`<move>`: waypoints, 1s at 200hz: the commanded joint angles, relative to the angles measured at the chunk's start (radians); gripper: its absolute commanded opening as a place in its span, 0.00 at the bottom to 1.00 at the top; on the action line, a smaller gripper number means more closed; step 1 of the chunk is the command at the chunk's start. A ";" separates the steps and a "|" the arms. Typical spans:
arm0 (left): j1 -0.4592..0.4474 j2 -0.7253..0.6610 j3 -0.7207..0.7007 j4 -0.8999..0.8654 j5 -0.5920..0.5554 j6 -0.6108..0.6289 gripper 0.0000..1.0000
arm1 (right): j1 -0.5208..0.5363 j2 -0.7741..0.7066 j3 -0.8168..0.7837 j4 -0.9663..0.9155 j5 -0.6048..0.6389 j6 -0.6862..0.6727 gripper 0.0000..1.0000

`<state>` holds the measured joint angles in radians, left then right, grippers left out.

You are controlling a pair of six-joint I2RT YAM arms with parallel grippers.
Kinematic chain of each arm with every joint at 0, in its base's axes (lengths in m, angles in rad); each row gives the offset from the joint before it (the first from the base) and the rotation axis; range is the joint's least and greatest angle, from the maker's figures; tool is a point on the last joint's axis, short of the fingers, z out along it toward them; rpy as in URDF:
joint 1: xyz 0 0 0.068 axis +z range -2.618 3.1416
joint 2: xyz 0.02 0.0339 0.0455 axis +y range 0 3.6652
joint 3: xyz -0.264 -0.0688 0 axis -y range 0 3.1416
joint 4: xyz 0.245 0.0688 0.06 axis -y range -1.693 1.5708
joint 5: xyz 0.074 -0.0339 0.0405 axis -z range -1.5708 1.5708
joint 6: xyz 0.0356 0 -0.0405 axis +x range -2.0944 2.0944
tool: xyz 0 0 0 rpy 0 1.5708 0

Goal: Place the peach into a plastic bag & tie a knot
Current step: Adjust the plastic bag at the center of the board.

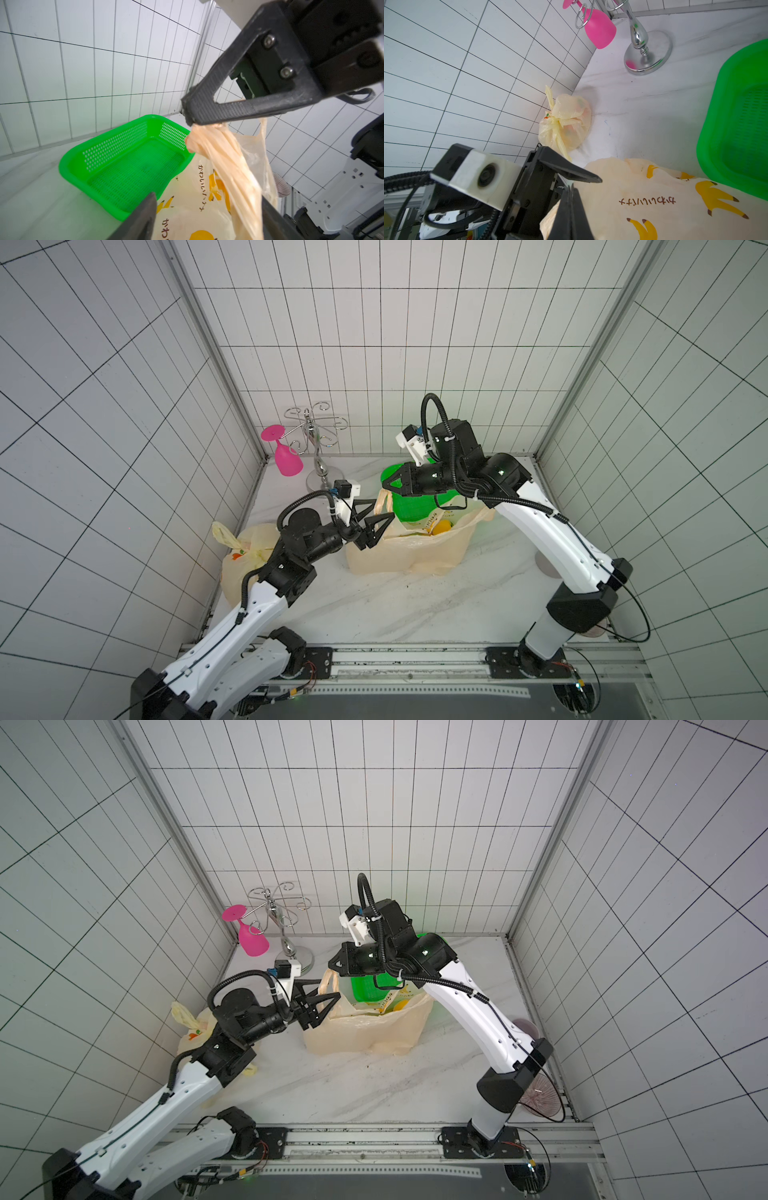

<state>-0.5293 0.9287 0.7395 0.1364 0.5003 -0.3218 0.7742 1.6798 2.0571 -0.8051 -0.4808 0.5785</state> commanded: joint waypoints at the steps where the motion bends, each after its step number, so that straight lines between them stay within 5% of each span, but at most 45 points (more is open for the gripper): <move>1: -0.009 0.059 -0.020 0.129 0.162 -0.031 0.83 | 0.000 -0.037 -0.015 0.100 -0.091 0.009 0.00; 46: -0.007 0.079 -0.043 0.265 0.055 -0.040 0.79 | -0.020 -0.055 -0.081 0.233 -0.220 0.094 0.00; 107: -0.018 0.132 -0.070 0.421 0.064 -0.103 0.68 | -0.052 -0.063 -0.170 0.407 -0.326 0.237 0.00; 139: -0.018 0.151 -0.068 0.461 0.039 -0.119 0.56 | -0.046 -0.070 -0.202 0.481 -0.364 0.298 0.00; 200: -0.020 0.155 -0.097 0.507 0.002 -0.159 0.18 | -0.059 -0.081 -0.233 0.517 -0.367 0.318 0.00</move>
<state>-0.5446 1.0897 0.6640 0.6060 0.5323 -0.4644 0.7261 1.6424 1.8671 -0.3470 -0.8246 0.8753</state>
